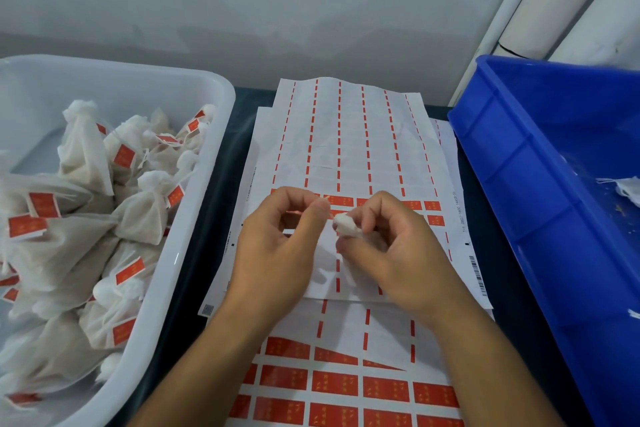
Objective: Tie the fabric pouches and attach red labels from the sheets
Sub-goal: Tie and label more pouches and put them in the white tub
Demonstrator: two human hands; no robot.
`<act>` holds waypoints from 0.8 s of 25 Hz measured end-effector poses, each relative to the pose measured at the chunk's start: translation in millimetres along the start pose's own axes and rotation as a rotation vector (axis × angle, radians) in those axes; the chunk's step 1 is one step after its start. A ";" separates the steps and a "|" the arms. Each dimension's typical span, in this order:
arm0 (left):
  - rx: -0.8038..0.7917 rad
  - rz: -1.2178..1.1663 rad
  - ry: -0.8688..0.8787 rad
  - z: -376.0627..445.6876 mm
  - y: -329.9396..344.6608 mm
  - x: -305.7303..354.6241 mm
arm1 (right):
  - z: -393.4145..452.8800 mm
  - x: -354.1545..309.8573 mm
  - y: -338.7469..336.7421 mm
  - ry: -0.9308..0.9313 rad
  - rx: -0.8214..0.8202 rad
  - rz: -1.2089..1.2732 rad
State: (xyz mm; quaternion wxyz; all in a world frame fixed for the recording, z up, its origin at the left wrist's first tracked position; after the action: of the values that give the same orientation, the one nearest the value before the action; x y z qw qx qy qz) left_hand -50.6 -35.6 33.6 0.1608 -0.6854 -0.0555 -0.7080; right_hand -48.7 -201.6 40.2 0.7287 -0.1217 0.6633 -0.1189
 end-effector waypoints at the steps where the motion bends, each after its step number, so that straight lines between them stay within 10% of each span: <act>1: -0.002 -0.032 0.005 0.4 -0.7 0.9 | -0.3 -0.4 0.4 -0.027 -0.007 -0.023; 15: 0.146 -0.050 0.109 -0.2 -4.4 1.8 | 1.0 1.1 -2.4 -0.132 -0.001 -0.231; 20: 0.193 0.351 0.044 14.3 -10.7 -12.8 | 8.9 12.8 -19.9 -0.051 0.414 -0.107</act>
State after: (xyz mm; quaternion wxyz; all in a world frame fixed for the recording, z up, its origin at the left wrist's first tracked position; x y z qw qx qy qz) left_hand -40.1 -19.3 23.3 0.3479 -0.6502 0.0006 -0.6754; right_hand -38.9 -224.5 35.7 0.7473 -0.0076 0.5988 -0.2881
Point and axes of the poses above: each hand's wrist, its own z-axis towards the middle knuckle, its own y-axis out of the palm, x = y × z, the point moved 2 cm from there along z, towards the middle knuckle, and after that the axes turned 9 degrees about x, right-handed, at the moved point
